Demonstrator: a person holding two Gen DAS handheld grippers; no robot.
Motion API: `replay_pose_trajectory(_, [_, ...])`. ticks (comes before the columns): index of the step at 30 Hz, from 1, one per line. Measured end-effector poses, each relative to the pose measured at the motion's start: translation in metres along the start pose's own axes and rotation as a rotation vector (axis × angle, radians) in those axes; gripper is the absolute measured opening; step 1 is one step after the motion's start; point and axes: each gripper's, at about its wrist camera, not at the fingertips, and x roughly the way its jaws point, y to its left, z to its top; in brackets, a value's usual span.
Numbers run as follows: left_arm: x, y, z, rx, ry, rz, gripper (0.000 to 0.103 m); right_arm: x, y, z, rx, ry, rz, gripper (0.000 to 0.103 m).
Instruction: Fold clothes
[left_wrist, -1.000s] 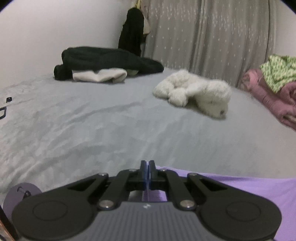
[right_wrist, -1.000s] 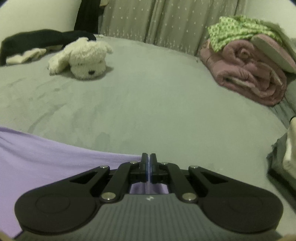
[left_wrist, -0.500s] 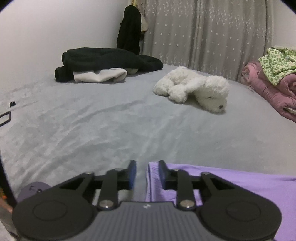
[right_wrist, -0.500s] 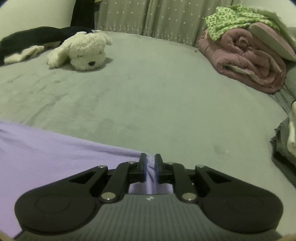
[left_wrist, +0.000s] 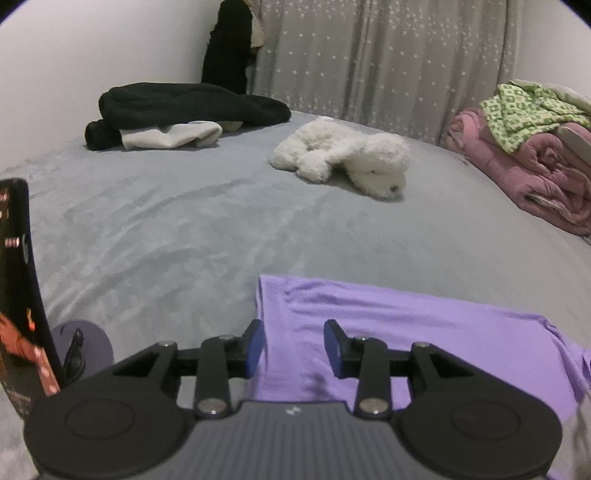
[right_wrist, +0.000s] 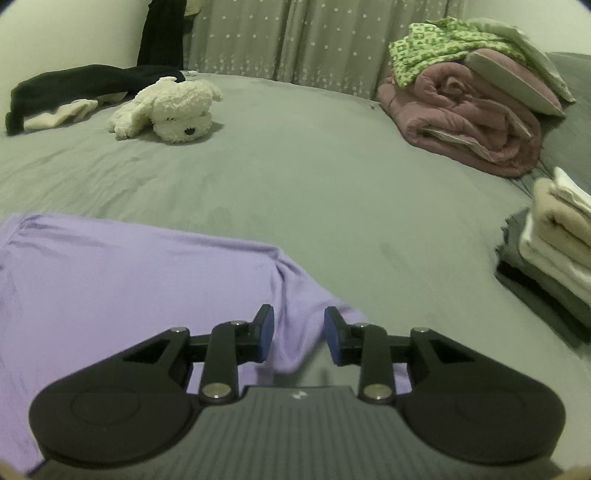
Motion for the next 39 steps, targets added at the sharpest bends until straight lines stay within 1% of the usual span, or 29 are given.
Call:
replay_pose_trajectory(6, [-0.016,-0.007,-0.014,0.055,0.018,-0.014,0.037,-0.024,-0.016,-0.025,0.066,0.007,-0.005,0.034])
replay_pose_trajectory(11, [-0.028,-0.002,-0.027,0.078,0.053,-0.023,0.037,-0.043,-0.037,-0.047,0.147,0.021,-0.004,0.034])
replay_pose_trajectory(17, [-0.041,0.008,-0.044,0.083,0.092,-0.024,0.037,-0.06,-0.061,-0.071,0.228,0.025,-0.007,0.034])
replay_pose_trajectory(21, [-0.052,0.016,-0.056,0.079,0.119,-0.021,0.037,-0.071,-0.08,-0.086,0.287,0.047,-0.004,0.034])
replay_pose_trajectory(25, [-0.058,0.029,-0.066,0.048,0.153,-0.012,0.037,-0.081,-0.105,-0.099,0.4,0.058,0.022,0.034])
replay_pose_trajectory(29, [-0.063,0.043,-0.067,-0.027,0.165,-0.053,0.033,-0.084,-0.125,-0.112,0.538,0.093,0.093,0.034])
replay_pose_trajectory(32, [-0.064,0.047,-0.068,-0.067,0.179,-0.086,0.028,-0.083,-0.128,-0.113,0.58,0.105,0.13,0.034])
replay_pose_trajectory(34, [-0.064,0.046,-0.069,-0.065,0.181,-0.088,0.027,-0.078,-0.127,-0.113,0.592,0.122,0.137,0.034])
replay_pose_trajectory(36, [-0.063,0.043,-0.07,-0.04,0.183,-0.082,0.024,-0.069,-0.125,-0.114,0.615,0.156,0.16,0.034])
replay_pose_trajectory(37, [-0.063,0.042,-0.07,-0.028,0.181,-0.079,0.024,-0.065,-0.124,-0.115,0.629,0.171,0.173,0.024])
replay_pose_trajectory(38, [-0.064,0.042,-0.07,-0.021,0.178,-0.076,0.023,-0.063,-0.123,-0.114,0.638,0.18,0.185,0.007])
replay_pose_trajectory(39, [-0.065,0.042,-0.069,-0.016,0.171,-0.072,0.022,-0.06,-0.122,-0.114,0.648,0.188,0.196,0.004])
